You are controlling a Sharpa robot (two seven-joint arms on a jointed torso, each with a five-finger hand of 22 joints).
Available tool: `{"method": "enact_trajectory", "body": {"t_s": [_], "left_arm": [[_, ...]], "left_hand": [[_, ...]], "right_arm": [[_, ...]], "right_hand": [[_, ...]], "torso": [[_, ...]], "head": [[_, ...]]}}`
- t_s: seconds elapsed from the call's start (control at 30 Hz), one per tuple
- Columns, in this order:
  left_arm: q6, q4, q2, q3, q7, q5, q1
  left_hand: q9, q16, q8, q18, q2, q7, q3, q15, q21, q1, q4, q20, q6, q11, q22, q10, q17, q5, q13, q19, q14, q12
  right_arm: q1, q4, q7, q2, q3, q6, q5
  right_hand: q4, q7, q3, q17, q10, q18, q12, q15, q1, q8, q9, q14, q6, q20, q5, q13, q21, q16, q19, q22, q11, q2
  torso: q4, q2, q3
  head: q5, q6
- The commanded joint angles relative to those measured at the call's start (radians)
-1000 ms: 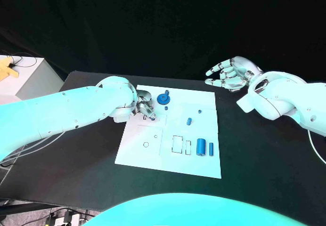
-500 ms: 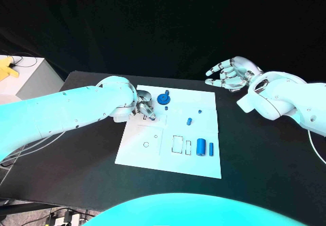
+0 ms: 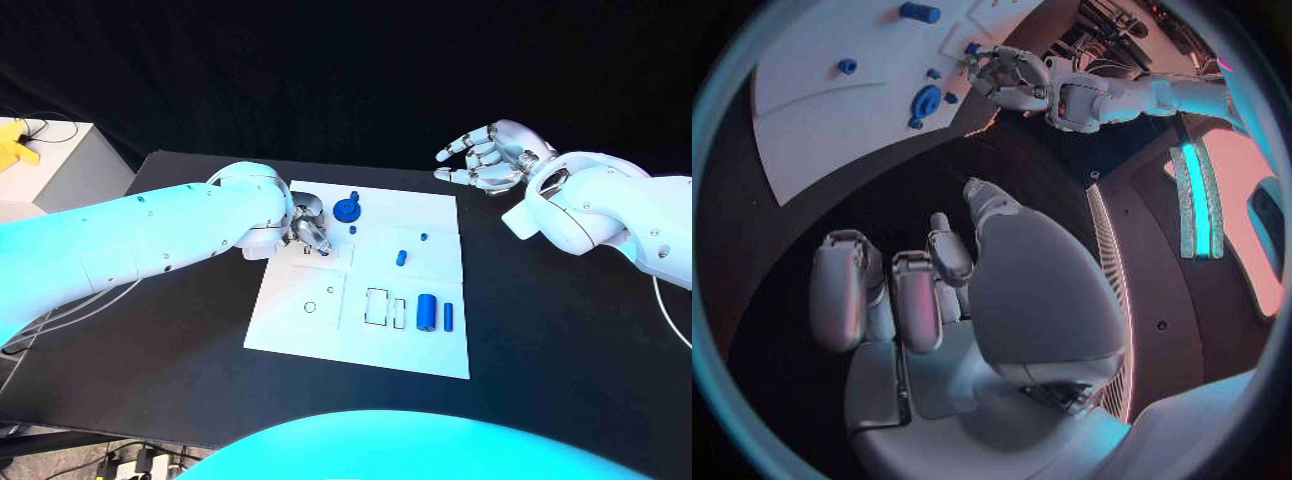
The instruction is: Assemble the parts on the task board
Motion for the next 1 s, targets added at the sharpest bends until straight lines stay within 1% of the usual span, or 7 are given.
{"method": "enact_trajectory", "body": {"t_s": [0.03,0.3,0.53,0.67,0.77,0.9,1.0], "left_arm": [[0.04,0.001,0.008,-0.002,0.002,-0.008,-0.003],[0.063,-0.005,0.017,-0.005,-0.003,-0.019,-0.004],[0.081,-0.006,0.021,-0.007,-0.006,-0.023,-0.004],[0.07,-0.011,0.025,-0.007,-0.006,-0.023,-0.004],[0.056,-0.018,0.03,-0.008,-0.006,-0.023,-0.005],[0.046,-0.025,0.035,-0.009,-0.006,-0.022,-0.007],[0.039,-0.03,0.04,-0.009,-0.005,-0.019,-0.01]], "left_hand": [[0.0,-0.001,0.002,-0.006,0.004,-0.021,0.22,-0.006,0.002,0.01,-0.217,-0.002,0.031,-0.001,-0.002,0.001,0.214,0.002,-0.001,0.001,0.088,-0.005],[0.0,-0.001,0.001,-0.006,0.005,-0.021,0.22,-0.005,0.001,0.01,-0.217,-0.002,0.031,0.0,-0.003,0.003,0.214,0.002,0.003,0.001,0.088,-0.004],[0.0,0.001,0.001,-0.007,0.004,-0.021,0.218,-0.005,0.002,0.01,-0.217,-0.002,0.031,0.0,-0.001,0.006,0.219,0.001,0.007,0.002,0.09,-0.001],[0.001,0.001,0.001,-0.007,0.005,-0.021,0.21,-0.005,0.001,0.007,-0.214,-0.001,0.033,0.0,-0.001,0.008,0.219,-0.002,0.006,0.001,0.09,-0.002],[0.003,0.001,-0.001,-0.007,0.012,-0.022,0.196,-0.004,0.0,0.001,-0.205,0.0,0.033,0.0,0.0,0.01,0.219,-0.008,0.002,0.001,0.09,-0.005],[0.004,0.0,-0.002,-0.007,0.016,-0.022,0.191,-0.004,0.0,-0.002,-0.201,0.0,0.032,-0.001,0.0,0.011,0.219,-0.01,0.001,0.002,0.09,-0.007],[0.008,0.002,-0.001,-0.008,0.022,-0.025,0.169,-0.005,-0.002,-0.012,-0.191,0.0,0.033,-0.002,0.001,0.015,0.222,-0.017,-0.001,0.002,0.091,-0.009]], "right_arm": [[-0.001,0.001,0.007,0.0,0.0,0.011,-0.009],[-0.001,0.001,0.007,0.0,0.0,0.01,-0.009],[-0.001,0.001,0.007,0.0,0.0,0.01,-0.009],[-0.001,0.001,0.008,0.0,0.0,0.01,-0.009],[-0.001,0.001,0.008,0.0,0.0,0.01,-0.009],[-0.001,0.0,0.009,0.0,0.0,0.01,-0.009],[-0.001,0.0,0.009,0.0,0.0,0.01,-0.009]], "right_hand": [[0.001,0.001,0.005,0.082,-0.005,0.019,-0.002,-0.004,-0.01,0.005,0.0,0.048,-0.005,-0.001,-0.002,-0.001,-0.004,-0.006,0.0,0.068,-0.003,0.0],[0.001,0.001,0.005,0.082,-0.005,0.019,-0.002,-0.004,-0.01,0.005,0.0,0.048,-0.005,-0.001,-0.002,-0.001,-0.004,-0.006,0.0,0.068,-0.003,0.0],[0.001,0.001,0.007,0.08,-0.004,0.019,-0.003,-0.005,-0.011,0.009,0.001,0.048,-0.006,-0.002,0.0,-0.003,-0.006,-0.009,0.0,0.066,-0.003,-0.002],[0.001,0.001,0.007,0.08,-0.004,0.019,-0.003,-0.005,-0.011,0.009,0.001,0.048,-0.006,-0.002,0.0,-0.003,-0.006,-0.009,0.0,0.066,-0.003,-0.002],[0.001,0.001,0.007,0.08,-0.004,0.019,-0.003,-0.005,-0.011,0.009,0.001,0.048,-0.006,-0.002,0.0,-0.003,-0.006,-0.009,0.0,0.066,-0.003,-0.002],[0.001,0.001,0.007,0.08,-0.004,0.019,-0.003,-0.005,-0.011,0.009,0.001,0.048,-0.006,-0.002,0.0,-0.003,-0.006,-0.009,0.0,0.066,-0.003,-0.002],[0.001,0.001,0.007,0.08,-0.004,0.019,-0.003,-0.005,-0.011,0.009,0.001,0.048,-0.006,-0.002,0.0,-0.003,-0.006,-0.009,0.0,0.066,-0.003,-0.002]], "torso": [[-0.0009,0.001,0.0006],[-0.0007,0.0,0.002],[-0.0001,0.0,0.0018],[0.0002,0.0,0.0014],[0.0,0.0,0.0015],[-0.0004,0.0,0.0013],[-0.0004,0.0,0.0015]], "head": [[-0.001,0.0],[-0.002,0.0],[-0.003,0.0],[-0.004,0.0],[-0.003,0.0],[-0.005,0.0],[-0.006,0.0]]}}
